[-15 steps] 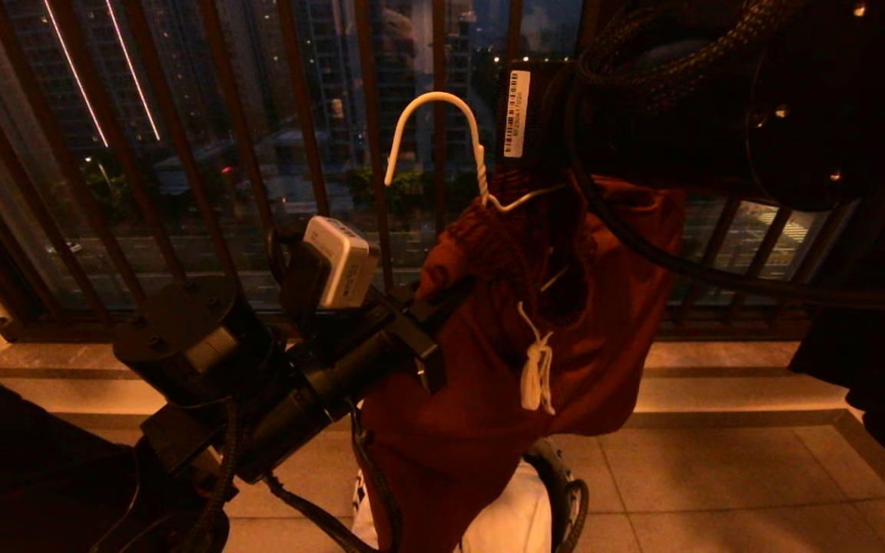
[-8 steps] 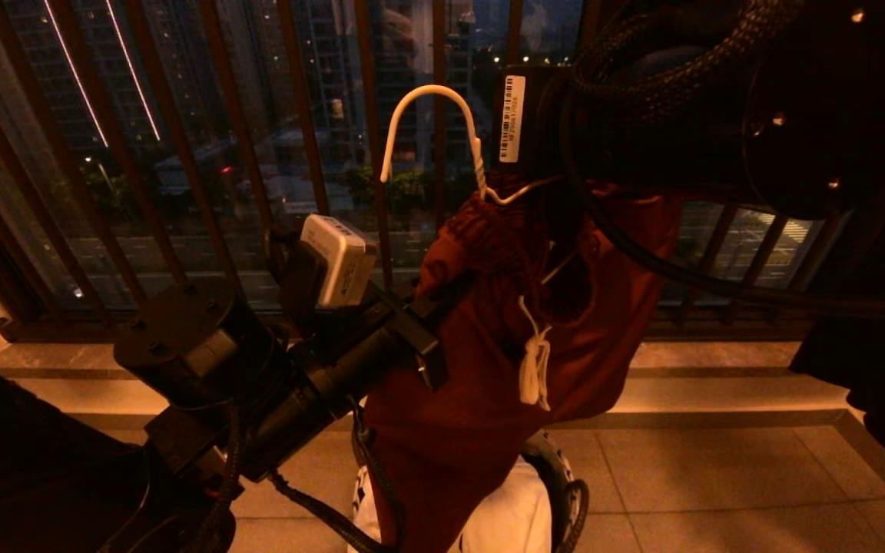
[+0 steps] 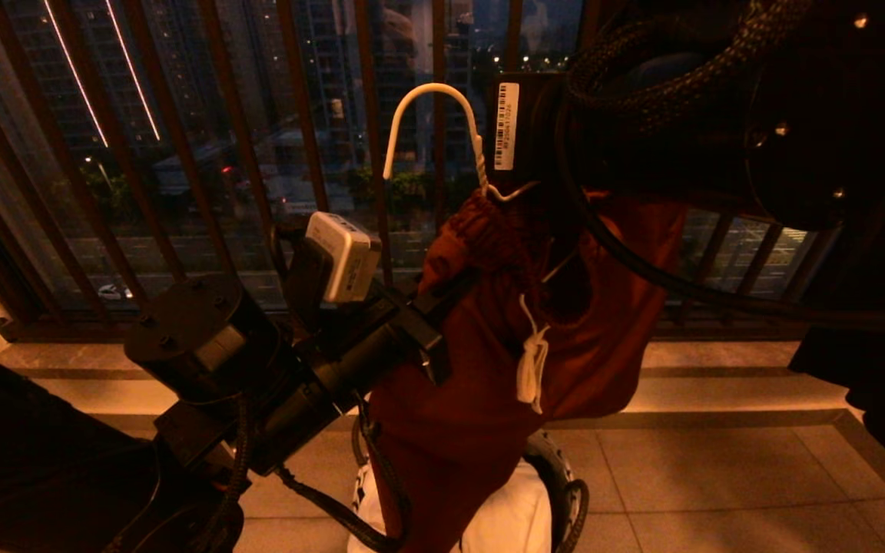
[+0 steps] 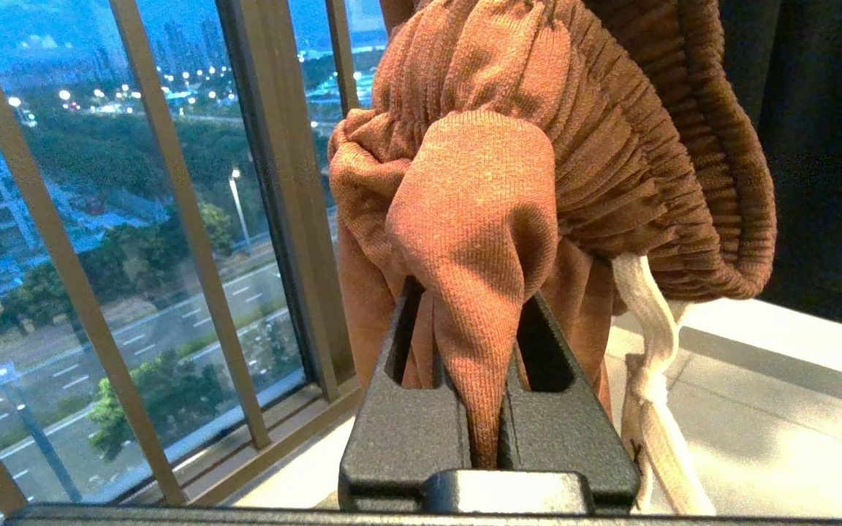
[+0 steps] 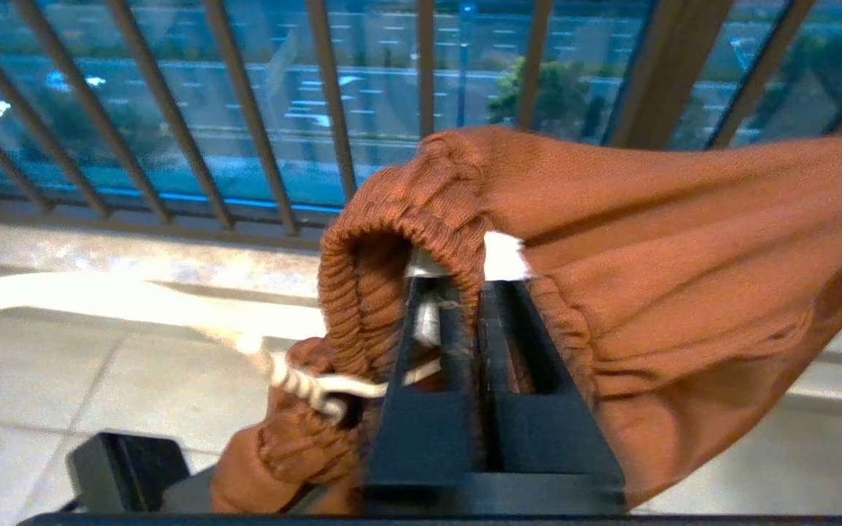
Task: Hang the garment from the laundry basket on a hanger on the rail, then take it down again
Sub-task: Hang the clothes on the clothes rack
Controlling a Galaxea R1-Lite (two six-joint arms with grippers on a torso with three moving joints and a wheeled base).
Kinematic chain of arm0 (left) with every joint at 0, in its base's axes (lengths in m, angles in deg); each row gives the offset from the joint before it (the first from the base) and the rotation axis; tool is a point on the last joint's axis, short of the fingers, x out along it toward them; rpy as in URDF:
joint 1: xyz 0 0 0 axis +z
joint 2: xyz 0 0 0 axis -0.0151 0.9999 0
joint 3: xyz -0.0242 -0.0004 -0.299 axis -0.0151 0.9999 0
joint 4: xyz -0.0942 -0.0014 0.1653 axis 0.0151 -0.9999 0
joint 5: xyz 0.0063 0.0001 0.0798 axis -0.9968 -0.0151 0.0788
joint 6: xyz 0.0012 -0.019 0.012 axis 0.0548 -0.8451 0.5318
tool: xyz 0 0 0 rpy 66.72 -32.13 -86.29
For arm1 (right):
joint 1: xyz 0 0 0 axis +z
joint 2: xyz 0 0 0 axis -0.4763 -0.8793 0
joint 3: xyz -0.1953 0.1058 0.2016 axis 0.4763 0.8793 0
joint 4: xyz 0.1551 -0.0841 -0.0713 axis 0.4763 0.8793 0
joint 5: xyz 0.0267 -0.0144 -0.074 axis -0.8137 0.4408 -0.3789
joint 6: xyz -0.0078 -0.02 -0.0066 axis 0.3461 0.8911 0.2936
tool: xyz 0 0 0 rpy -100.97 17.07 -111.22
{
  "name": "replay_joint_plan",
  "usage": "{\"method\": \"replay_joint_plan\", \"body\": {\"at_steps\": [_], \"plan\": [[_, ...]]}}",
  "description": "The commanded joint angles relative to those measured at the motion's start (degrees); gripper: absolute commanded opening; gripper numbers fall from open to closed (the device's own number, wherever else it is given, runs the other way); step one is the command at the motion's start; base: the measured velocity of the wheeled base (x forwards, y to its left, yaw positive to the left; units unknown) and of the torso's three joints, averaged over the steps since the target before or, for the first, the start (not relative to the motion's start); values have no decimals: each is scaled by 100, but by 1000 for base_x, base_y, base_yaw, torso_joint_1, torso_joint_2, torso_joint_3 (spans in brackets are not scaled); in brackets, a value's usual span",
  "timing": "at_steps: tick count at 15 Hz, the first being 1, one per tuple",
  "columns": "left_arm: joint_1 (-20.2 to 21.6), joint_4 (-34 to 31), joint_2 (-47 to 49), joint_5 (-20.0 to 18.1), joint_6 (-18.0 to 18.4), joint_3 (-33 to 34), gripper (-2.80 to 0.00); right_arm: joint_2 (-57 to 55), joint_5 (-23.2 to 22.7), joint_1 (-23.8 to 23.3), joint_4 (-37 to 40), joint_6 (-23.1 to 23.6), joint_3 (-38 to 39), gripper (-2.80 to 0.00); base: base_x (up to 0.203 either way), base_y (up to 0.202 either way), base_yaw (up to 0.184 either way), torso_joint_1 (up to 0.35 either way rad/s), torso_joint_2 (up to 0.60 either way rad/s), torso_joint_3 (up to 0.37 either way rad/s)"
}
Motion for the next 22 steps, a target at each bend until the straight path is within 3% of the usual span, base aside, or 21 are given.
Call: {"method": "replay_joint_plan", "body": {"at_steps": [1,9,21,22], "plan": [[1,48,8,-3,2,-23,-280,0,32,7,16,-12,1,0,0,0,0,0,0,0],[54,48,26,15,2,-129,-280,106,48,47,25,-24,61,0,0,0,0,0,0,0],[54,48,11,32,11,-129,-280,1184,287,333,34,-7,1162,0,0,0,0,0,0,0],[54,48,8,32,11,-129,-280,1270,289,339,34,-6,1267,-280,0,0,0,0,0,0]]}}
